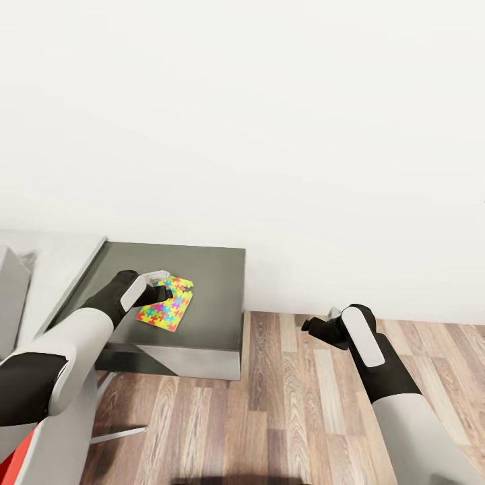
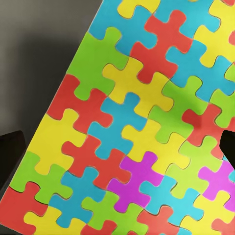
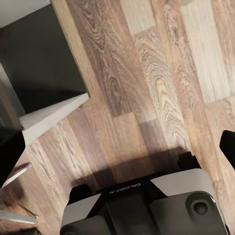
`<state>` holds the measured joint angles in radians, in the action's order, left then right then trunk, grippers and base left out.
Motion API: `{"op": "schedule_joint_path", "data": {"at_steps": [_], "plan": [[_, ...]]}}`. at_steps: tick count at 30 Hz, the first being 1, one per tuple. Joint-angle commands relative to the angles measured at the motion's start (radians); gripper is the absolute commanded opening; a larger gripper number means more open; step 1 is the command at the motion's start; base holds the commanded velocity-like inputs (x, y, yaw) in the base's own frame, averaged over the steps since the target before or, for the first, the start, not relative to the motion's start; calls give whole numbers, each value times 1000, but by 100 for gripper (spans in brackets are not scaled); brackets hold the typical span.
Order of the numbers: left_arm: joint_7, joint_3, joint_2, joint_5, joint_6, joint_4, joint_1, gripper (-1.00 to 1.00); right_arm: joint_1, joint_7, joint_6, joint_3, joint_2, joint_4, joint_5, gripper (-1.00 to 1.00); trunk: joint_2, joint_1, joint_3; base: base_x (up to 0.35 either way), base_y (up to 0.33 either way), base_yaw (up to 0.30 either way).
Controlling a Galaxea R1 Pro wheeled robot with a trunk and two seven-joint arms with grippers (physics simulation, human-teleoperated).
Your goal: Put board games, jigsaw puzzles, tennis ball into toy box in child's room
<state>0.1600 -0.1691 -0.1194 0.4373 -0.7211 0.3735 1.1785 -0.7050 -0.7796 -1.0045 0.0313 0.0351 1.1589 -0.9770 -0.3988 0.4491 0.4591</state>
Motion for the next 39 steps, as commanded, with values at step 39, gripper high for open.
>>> {"op": "schedule_joint_path", "data": {"at_steps": [39], "plan": [[3,-4,0,36,-1,-77,0,100,-1,-10,-2,3,-7,0,-9,100,-1,1,-6,0,-9,-76]]}}
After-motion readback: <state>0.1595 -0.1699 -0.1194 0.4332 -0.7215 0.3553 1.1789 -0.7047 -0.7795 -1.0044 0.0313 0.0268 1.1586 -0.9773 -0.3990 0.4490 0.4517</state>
